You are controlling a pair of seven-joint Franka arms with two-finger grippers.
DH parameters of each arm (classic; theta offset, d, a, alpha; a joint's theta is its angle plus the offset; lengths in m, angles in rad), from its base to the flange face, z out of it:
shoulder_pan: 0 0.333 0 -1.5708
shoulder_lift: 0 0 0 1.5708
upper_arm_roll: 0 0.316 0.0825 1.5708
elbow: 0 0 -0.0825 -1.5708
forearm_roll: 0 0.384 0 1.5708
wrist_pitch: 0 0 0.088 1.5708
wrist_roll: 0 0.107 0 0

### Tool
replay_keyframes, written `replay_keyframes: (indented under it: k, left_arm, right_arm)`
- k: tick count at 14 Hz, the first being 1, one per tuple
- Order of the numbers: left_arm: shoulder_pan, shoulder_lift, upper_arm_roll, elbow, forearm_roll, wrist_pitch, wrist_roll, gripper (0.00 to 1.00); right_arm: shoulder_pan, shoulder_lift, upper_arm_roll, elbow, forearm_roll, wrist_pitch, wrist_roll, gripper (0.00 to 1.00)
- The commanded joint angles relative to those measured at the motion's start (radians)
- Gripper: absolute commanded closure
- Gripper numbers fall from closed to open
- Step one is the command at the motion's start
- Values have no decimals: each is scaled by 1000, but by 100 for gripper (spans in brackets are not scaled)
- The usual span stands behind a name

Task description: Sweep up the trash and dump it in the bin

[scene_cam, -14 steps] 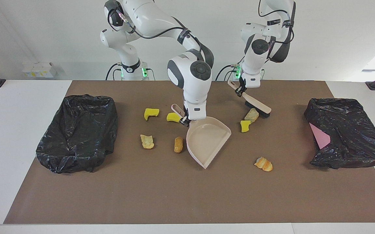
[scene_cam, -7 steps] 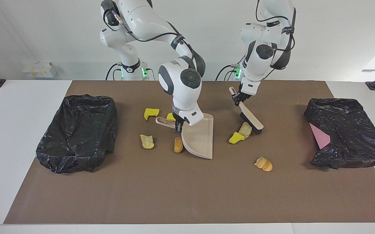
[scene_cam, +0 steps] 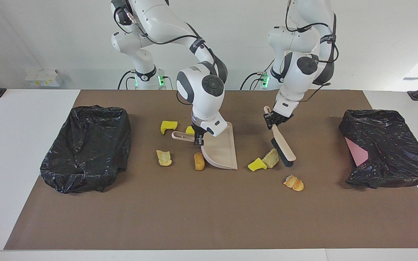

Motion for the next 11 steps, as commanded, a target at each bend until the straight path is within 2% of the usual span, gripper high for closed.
replay_keyframes:
  k: [1, 5, 8, 11]
  left_arm:
    - [87, 86, -6, 129, 25, -44, 92, 100]
    - [189, 154, -3, 223, 30, -44, 333, 100]
    - [241, 244, -6, 295, 115, -43, 474, 100]
    - [267, 336, -5, 405, 140, -70, 543, 100]
  right_arm:
    - [7, -33, 4, -54, -7, 33, -8, 100]
    - [17, -70, 6, -139, -7, 80, 41, 100]
    - [44, -119, 4, -245, -20, 146, 161, 100]
    - [46, -121, 6, -248, -59, 153, 168, 100]
